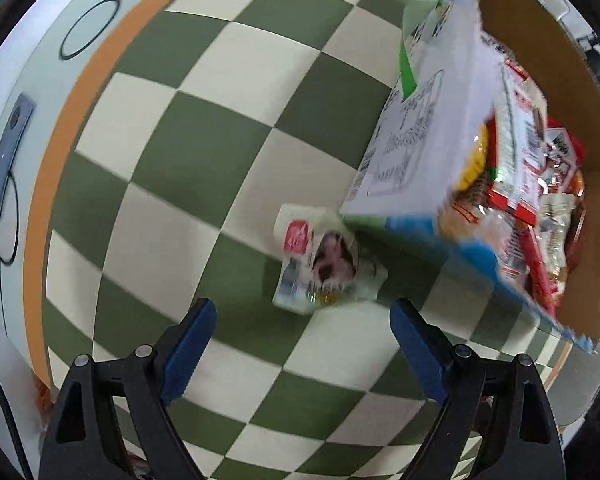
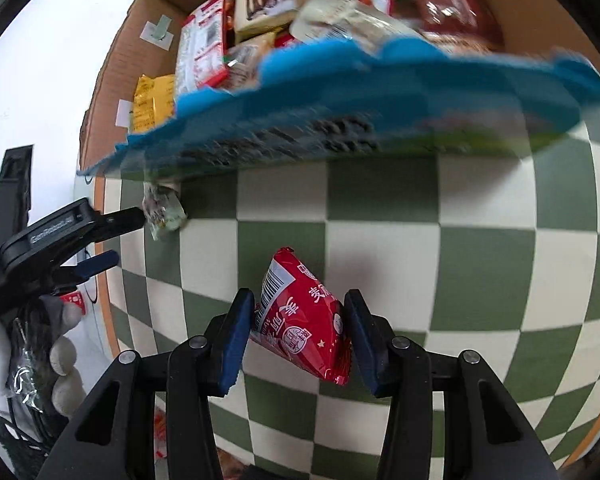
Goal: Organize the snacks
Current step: 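Grasp the white printed packet with the left tool, then carry the white packet and red snack bag into the box and open both tools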
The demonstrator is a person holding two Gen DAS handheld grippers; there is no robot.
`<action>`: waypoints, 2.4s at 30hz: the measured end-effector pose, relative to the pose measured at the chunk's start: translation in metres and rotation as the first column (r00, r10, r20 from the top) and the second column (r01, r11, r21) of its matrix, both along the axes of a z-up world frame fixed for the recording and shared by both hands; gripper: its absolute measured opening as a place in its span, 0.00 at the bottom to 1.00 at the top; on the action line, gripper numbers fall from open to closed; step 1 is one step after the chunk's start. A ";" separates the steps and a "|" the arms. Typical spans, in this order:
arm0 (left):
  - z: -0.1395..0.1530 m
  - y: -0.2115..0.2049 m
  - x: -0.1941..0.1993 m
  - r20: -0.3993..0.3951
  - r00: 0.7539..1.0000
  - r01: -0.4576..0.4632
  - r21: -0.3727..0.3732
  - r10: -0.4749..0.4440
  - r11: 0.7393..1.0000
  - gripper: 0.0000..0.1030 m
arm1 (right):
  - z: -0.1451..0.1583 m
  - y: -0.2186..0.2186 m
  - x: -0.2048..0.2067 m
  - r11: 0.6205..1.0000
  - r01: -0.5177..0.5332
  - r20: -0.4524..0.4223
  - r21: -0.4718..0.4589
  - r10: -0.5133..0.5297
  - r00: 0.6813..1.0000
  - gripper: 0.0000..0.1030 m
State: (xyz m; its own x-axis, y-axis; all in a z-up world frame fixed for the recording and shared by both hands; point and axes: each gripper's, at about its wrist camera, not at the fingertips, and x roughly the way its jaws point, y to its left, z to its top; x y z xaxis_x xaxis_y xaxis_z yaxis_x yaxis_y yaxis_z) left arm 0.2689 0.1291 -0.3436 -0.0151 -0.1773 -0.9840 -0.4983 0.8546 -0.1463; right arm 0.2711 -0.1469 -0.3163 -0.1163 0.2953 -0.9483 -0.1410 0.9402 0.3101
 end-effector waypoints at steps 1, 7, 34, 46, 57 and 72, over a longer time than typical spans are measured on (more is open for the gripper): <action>-0.004 -0.002 0.004 -0.005 1.000 0.013 -0.001 -0.013 1.000 0.87 | -0.001 0.011 0.001 1.000 -0.005 0.001 -0.003 0.005 1.000 0.48; -0.022 -0.011 0.019 0.000 0.997 0.080 0.044 -0.080 0.996 0.71 | 0.003 0.029 0.014 1.000 -0.007 0.003 -0.010 0.007 1.000 0.48; 0.132 -0.083 -0.046 0.195 0.950 0.253 -0.018 -0.245 0.967 0.37 | 0.097 -0.014 -0.004 0.995 0.003 0.061 0.099 -0.009 0.998 0.48; 0.174 -0.109 0.062 0.202 0.916 0.355 -0.004 -0.347 0.935 0.37 | 0.179 -0.035 0.081 0.997 0.008 0.198 0.082 -0.024 0.980 0.48; 0.124 -0.126 0.115 0.052 0.921 0.390 -0.107 -0.386 0.915 0.37 | 0.147 -0.030 0.135 0.999 0.023 0.131 0.037 -0.027 0.991 0.49; 0.116 -0.128 0.111 0.033 0.922 0.387 -0.037 -0.386 0.921 0.87 | 0.117 -0.032 0.141 0.992 0.024 0.096 -0.125 -0.012 0.995 0.88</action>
State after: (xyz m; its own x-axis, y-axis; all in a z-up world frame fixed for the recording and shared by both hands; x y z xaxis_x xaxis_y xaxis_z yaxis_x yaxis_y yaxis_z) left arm 0.3804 0.0011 -0.2279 -0.0670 -0.2033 -0.9768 -0.1262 0.9729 -0.1938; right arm 0.4125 -0.1789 -0.1996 -0.0201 0.1737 -0.9846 -0.1467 0.9736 0.1748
